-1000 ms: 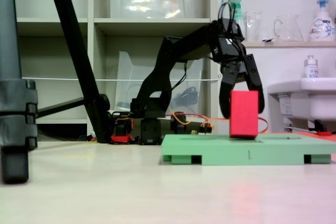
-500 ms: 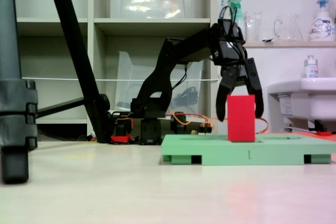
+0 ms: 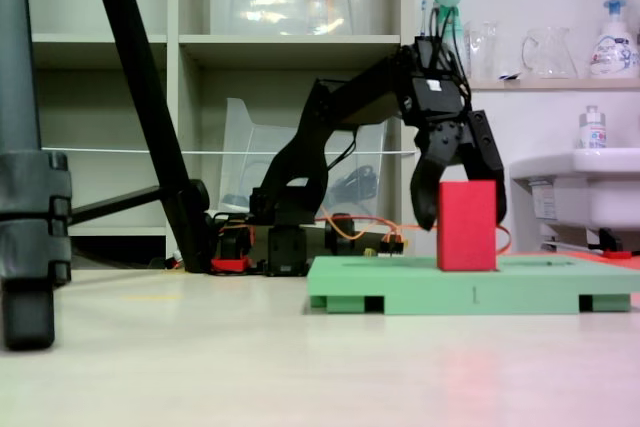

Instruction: Put the square block into the corresponding hole

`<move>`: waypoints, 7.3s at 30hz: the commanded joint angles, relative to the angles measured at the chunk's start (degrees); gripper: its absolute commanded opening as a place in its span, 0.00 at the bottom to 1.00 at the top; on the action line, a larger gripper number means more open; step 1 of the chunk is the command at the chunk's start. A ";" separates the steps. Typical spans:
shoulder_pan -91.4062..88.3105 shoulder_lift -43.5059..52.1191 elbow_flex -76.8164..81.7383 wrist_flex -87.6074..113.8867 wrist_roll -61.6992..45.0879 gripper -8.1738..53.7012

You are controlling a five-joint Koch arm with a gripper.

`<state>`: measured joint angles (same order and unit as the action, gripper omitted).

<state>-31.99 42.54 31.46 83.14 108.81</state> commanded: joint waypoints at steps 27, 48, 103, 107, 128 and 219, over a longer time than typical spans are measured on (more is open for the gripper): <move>1.67 -4.83 -4.92 0.88 -4.57 0.70; 1.76 -1.14 -11.95 -1.14 -7.82 0.97; 1.93 -3.87 -12.74 -6.68 -8.09 0.48; 1.93 -2.20 -12.74 -5.01 -8.26 0.48; 1.41 2.90 -12.74 -5.10 -11.16 0.48; 0.97 35.33 45.62 -22.59 -9.23 0.74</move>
<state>-30.41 77.78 80.42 55.11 100.55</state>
